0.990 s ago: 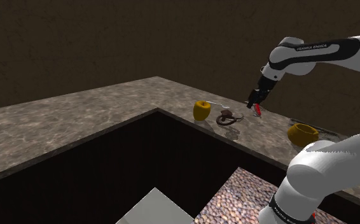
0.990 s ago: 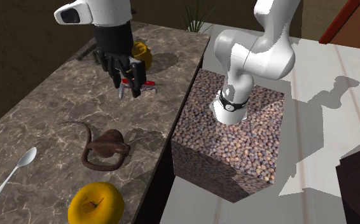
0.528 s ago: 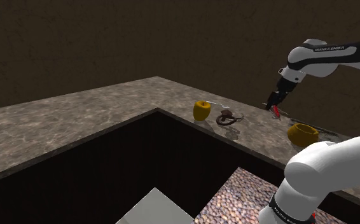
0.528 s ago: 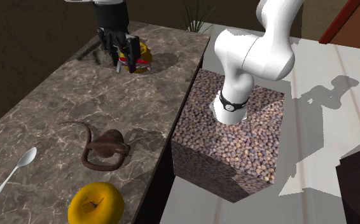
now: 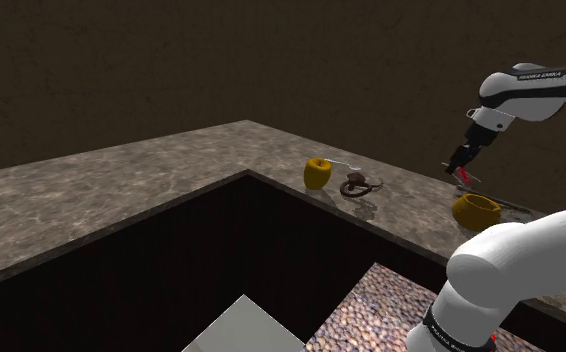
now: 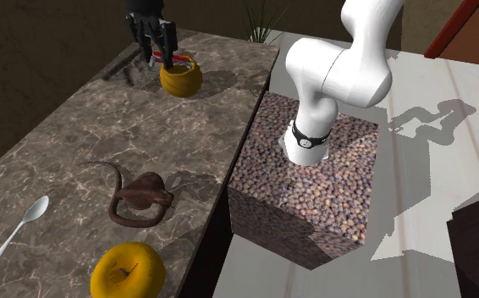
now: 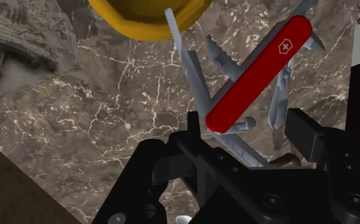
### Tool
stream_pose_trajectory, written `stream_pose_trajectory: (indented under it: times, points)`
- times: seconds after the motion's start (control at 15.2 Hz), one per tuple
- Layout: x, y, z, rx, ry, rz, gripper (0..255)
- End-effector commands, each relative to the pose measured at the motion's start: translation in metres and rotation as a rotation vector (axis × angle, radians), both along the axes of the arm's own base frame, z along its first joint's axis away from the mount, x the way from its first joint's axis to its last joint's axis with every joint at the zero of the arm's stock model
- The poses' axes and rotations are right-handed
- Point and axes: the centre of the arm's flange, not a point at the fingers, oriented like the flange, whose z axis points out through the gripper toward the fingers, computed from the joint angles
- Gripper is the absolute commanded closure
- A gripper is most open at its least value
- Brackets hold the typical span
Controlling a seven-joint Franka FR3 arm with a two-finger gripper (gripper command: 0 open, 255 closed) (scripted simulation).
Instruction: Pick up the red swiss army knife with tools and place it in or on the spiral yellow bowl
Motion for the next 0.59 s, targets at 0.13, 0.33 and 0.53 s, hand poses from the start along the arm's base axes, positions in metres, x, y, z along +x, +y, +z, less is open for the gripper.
stream_pose_trajectory:
  times: [0.13,0.33,0.53]
  points:
    - [-0.046,-0.034,0.0,0.0,0.0,0.001,255]
    - [-0.073,-0.058,0.0,0.0,0.0,0.001,255]
    - [-0.073,-0.058,-0.015,0.0,0.0,0.001,255]
